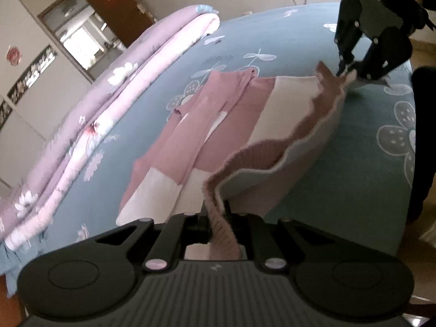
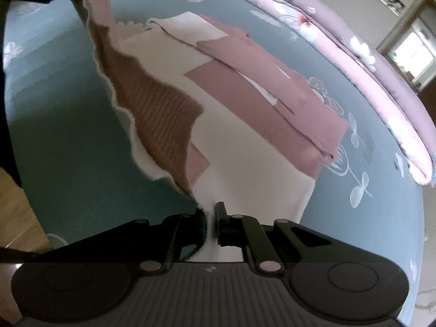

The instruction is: Fold clothes

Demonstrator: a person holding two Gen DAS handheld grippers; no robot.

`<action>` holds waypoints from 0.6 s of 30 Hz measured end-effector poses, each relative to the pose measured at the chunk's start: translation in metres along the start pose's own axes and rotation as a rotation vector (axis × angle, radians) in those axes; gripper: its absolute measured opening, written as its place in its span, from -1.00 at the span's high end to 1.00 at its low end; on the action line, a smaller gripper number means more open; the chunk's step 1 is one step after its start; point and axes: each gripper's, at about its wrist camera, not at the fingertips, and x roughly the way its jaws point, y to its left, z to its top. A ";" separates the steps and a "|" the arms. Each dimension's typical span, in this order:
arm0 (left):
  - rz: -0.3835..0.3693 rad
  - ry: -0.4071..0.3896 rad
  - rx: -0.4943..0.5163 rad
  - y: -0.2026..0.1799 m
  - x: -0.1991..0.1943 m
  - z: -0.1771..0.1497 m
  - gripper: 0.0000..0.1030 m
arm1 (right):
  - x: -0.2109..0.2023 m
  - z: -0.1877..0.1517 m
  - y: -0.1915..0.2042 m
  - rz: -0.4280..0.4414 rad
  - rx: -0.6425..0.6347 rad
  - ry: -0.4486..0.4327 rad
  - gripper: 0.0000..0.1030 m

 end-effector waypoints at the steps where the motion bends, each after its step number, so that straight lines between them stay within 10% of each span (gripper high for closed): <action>1: 0.001 0.003 -0.009 0.002 0.001 0.000 0.90 | 0.000 0.005 -0.005 0.007 -0.015 0.004 0.83; 18: 0.015 0.051 -0.143 0.070 0.038 0.008 0.90 | 0.003 0.088 -0.056 0.007 -0.158 -0.013 0.83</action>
